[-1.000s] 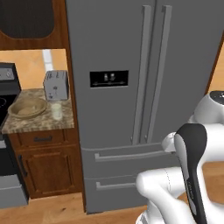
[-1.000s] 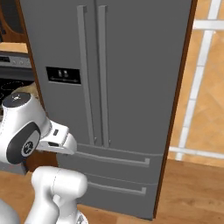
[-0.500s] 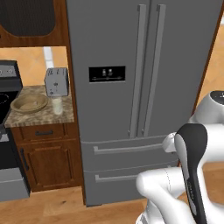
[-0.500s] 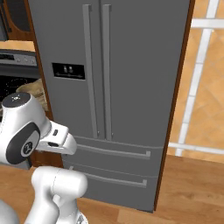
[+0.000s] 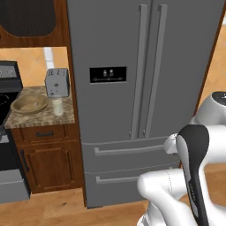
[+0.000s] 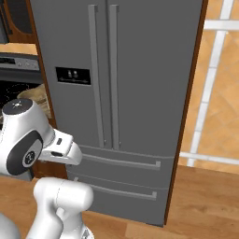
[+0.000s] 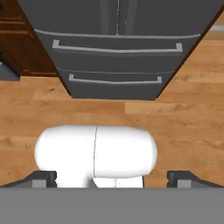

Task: Grab a lemon wedge from the fridge and one ice cube from the ice bowl, and put them in the glass of lemonade.

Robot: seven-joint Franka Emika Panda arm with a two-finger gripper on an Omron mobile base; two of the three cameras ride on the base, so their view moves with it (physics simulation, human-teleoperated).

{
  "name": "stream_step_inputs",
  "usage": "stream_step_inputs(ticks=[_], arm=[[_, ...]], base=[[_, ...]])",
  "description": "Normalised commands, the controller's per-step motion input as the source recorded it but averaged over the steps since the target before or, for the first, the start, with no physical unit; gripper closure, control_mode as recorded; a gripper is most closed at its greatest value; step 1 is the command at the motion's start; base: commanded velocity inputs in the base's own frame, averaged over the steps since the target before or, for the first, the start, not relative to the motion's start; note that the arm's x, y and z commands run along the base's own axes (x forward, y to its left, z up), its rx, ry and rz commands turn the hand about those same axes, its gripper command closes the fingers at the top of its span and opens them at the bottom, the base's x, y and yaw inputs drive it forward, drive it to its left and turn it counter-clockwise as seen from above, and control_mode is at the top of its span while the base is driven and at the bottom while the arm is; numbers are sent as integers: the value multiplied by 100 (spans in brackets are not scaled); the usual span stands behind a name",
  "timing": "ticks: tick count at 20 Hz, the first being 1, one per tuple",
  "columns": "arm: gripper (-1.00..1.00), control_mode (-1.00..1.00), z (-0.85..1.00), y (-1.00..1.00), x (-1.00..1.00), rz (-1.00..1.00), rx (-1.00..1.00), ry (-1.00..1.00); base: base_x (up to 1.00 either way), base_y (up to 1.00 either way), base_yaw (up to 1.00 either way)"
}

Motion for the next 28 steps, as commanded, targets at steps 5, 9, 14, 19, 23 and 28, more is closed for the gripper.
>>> stream_step_inputs(ticks=[5,9,14,19,23,28], arm=[[-100,-100,9,0,-1,0,3,-9],[-100,-100,78,-4,-16,1,9,-28],[-100,-100,100,0,-4,6,-6,-24],[-100,-100,100,0,18,6,-20,-5],[-100,-100,98,0,49,4,-16,-6],[-100,-100,1,0,100,-8,1,-3]], base=[[0,0,0],[0,0,0],[0,0,0],[0,0,0],[0,0,0],[0,0,0]])
